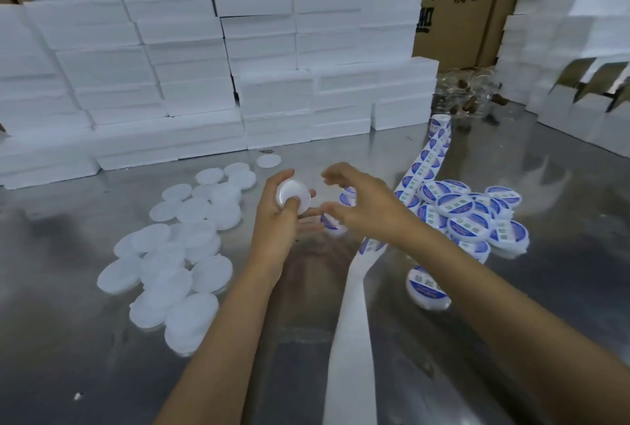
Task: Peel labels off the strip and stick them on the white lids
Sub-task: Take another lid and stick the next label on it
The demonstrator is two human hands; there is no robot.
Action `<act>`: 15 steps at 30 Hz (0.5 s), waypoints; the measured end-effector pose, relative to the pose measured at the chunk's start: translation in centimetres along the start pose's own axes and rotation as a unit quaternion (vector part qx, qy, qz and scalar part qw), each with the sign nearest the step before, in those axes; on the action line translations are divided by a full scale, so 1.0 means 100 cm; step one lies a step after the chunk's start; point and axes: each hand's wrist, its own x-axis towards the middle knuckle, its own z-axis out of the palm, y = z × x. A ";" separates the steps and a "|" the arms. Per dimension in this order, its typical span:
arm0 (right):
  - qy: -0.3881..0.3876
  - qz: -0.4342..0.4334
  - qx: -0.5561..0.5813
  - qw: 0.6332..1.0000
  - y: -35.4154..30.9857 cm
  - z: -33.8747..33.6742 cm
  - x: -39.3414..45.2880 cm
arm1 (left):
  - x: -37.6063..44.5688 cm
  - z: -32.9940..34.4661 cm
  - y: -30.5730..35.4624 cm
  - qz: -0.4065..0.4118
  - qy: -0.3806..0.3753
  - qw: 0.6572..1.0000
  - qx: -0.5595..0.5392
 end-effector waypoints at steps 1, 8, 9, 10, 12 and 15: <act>0.028 0.024 -0.014 0.999 0.008 -0.011 -0.008 | -0.005 0.002 0.002 -0.002 -0.008 1.000 0.001; 0.019 0.071 -0.099 0.992 0.030 -0.004 -0.070 | -0.029 0.021 0.001 -0.008 -0.057 0.998 0.036; 0.026 0.070 -0.103 0.992 0.030 0.000 -0.074 | -0.031 0.023 0.002 -0.007 -0.068 0.997 0.036; 0.034 0.071 -0.096 0.992 0.030 0.002 -0.075 | -0.032 0.026 0.002 -0.004 -0.076 0.996 0.035; 0.034 0.069 -0.076 0.994 0.028 0.003 -0.075 | -0.034 0.029 0.002 0.001 -0.082 0.996 0.035; 0.020 0.071 -0.052 0.996 0.026 0.006 -0.074 | -0.037 0.030 0.001 0.006 -0.092 0.995 0.027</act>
